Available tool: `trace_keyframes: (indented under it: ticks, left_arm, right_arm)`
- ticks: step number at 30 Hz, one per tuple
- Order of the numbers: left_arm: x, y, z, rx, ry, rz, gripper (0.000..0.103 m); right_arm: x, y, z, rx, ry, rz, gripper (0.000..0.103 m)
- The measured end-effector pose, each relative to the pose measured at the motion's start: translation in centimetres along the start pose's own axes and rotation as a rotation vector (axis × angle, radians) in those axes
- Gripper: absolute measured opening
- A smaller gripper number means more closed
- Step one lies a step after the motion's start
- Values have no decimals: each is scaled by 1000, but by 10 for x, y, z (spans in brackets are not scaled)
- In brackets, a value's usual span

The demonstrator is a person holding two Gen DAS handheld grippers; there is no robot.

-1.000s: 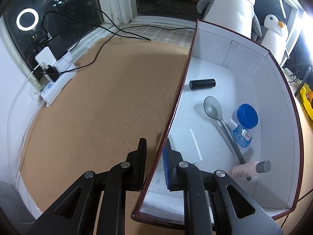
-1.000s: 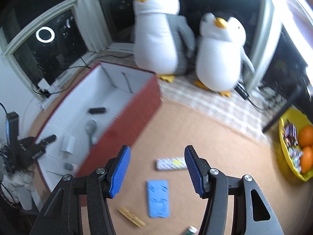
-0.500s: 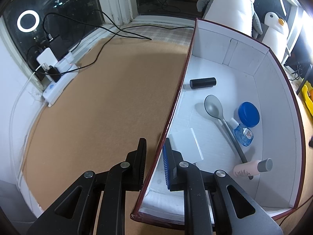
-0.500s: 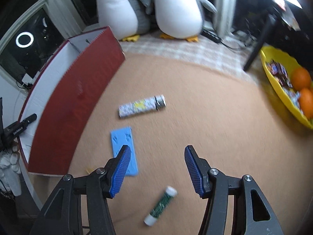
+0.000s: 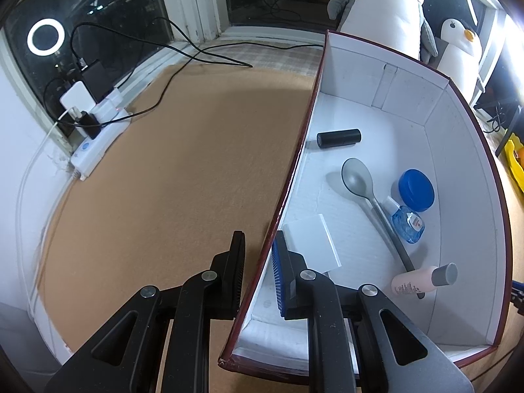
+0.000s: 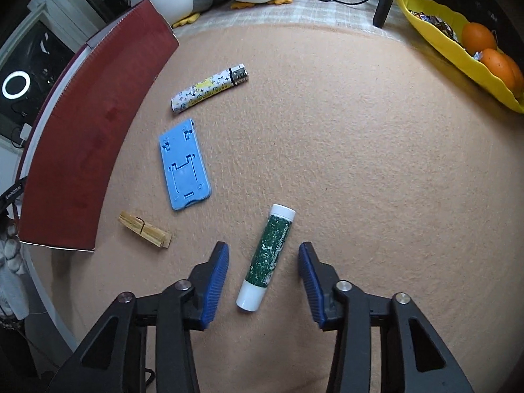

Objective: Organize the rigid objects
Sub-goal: 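Move the right gripper to the green-white tube and grasp it, then carry the green-white tube over the box and release it with the right gripper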

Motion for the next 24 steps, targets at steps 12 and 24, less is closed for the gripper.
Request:
trace_keyframes:
  ticks: [12,24]
  left_arm:
    - [0,2,-2,34,-8,6,14]
    - [4,-8,-3,31,-14,100,14]
  right_arm:
    - [-13,-2,5,-1,27,67,14]
    - [-86,-83,-52,-74,219,10,14]
Point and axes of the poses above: each gripper's, at about its wrist camera, not at the fingertips, and x roughly the way its jaws point, y to its right, z to its underside, the point moved 2 cm from there along x, roughly the way its jaws point, and after that the axes turned 7 degrees about -z, right-handed, at the moved point
